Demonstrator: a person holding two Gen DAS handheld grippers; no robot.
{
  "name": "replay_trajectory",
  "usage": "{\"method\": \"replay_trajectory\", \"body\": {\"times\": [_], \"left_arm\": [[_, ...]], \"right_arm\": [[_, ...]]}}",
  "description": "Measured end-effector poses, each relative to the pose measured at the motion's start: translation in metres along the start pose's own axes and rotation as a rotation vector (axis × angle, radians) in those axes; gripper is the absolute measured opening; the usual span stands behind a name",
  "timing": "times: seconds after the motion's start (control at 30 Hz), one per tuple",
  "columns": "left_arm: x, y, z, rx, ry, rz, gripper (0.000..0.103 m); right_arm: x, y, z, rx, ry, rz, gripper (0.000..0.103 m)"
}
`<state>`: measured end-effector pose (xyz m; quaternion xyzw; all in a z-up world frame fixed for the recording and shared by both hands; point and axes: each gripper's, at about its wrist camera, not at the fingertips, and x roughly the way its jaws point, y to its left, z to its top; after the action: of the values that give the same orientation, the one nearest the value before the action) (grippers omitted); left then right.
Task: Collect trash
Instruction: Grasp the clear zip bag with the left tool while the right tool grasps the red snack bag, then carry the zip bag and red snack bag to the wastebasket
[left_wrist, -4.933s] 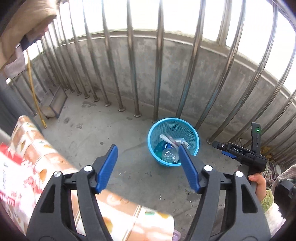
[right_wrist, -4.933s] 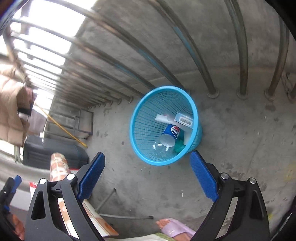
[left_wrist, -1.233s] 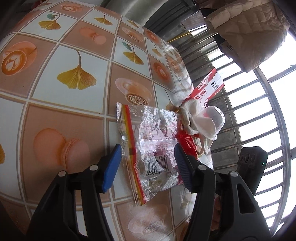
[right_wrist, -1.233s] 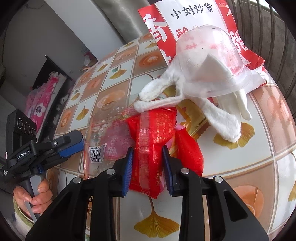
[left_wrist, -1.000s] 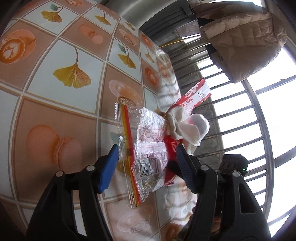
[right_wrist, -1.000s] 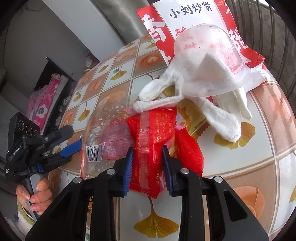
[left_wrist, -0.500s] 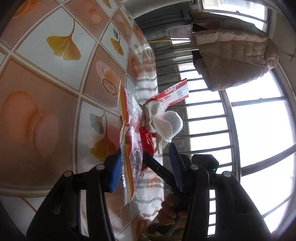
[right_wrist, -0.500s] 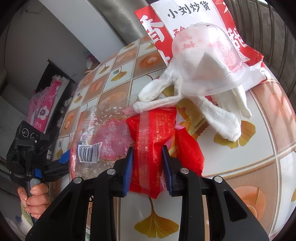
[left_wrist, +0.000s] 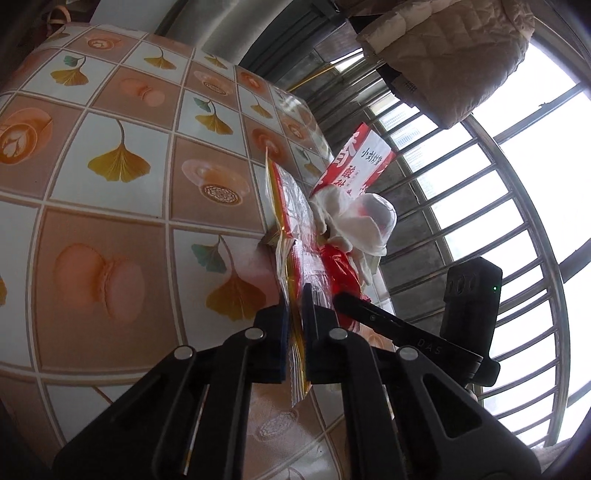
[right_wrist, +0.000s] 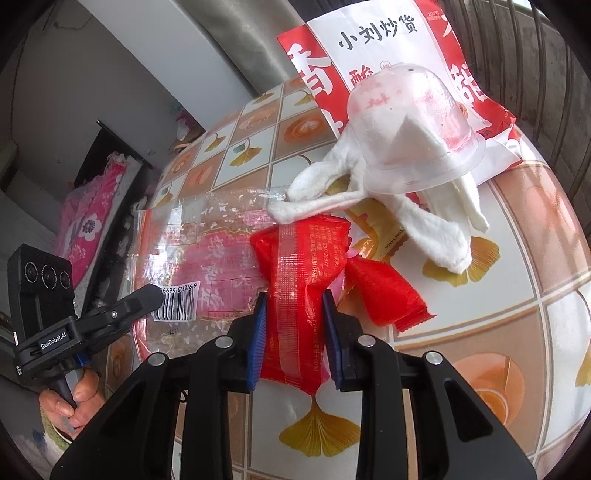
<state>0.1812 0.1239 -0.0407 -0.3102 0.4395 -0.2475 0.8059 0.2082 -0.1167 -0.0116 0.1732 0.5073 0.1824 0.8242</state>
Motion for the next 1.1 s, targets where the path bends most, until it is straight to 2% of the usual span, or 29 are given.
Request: {"method": "replay_trajectory", "body": {"times": [0.13,0.37,0.6,0.9,1.1], "left_arm": [[-0.014,-0.007,-0.001,0.022,-0.019,-0.013,0.003],[-0.042,-0.017,-0.003,0.053,-0.074,-0.026,0.003],[-0.068,-0.028,-0.002,0.09,-0.138,-0.033,0.003],[-0.095,-0.054,-0.004,0.182,-0.208,-0.057,0.003],[-0.1,-0.078,-0.006,0.252,-0.222,-0.081,0.003]], "right_arm": [[-0.011,0.004,-0.005,0.002,-0.006,0.01,0.028],[-0.033,0.005,-0.011,0.046,-0.022,0.079,0.028],[-0.061,0.005,-0.011,0.089,-0.073,0.16,0.028],[-0.099,0.004,-0.011,0.111,-0.152,0.2,0.028],[-0.125,-0.007,-0.017,0.132,-0.211,0.215,0.028]]}}
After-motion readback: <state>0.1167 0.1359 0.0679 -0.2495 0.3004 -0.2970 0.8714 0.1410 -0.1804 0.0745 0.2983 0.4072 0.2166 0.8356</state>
